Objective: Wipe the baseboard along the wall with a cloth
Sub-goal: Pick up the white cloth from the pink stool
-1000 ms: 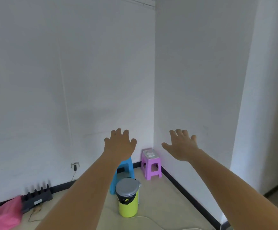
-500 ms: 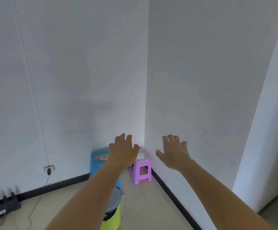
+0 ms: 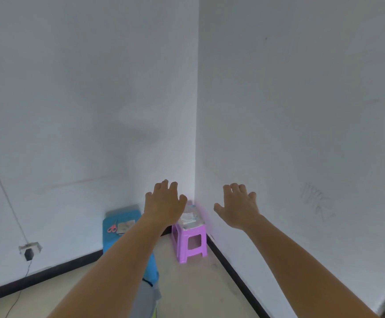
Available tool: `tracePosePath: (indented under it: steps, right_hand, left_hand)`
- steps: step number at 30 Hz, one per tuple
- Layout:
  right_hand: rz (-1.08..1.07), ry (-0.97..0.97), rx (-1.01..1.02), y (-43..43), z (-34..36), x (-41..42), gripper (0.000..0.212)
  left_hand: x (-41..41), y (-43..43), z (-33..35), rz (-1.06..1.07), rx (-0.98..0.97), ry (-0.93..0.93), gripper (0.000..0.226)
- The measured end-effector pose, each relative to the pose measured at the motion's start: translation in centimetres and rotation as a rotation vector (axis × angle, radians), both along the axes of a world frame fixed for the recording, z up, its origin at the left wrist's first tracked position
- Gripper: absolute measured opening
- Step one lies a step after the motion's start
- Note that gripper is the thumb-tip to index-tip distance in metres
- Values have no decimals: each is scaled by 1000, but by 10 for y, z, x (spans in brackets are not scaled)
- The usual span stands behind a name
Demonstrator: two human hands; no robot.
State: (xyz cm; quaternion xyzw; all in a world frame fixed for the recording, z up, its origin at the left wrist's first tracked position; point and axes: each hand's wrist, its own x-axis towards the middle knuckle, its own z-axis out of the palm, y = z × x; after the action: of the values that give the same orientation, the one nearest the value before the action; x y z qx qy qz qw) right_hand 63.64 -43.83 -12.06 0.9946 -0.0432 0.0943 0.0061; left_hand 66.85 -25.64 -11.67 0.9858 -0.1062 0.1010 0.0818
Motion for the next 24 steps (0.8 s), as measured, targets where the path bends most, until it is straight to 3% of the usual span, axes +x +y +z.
tracePosePath:
  steps: [12,24]
  right_hand:
    - [-47,174,30,-30,-60,244,57]
    - [50,396,52,-83,-195,526,54]
  left_hand:
    - [259,-28,-65,-41,-38,176,49]
    - [518,-81,-202,71,-123,413,46]
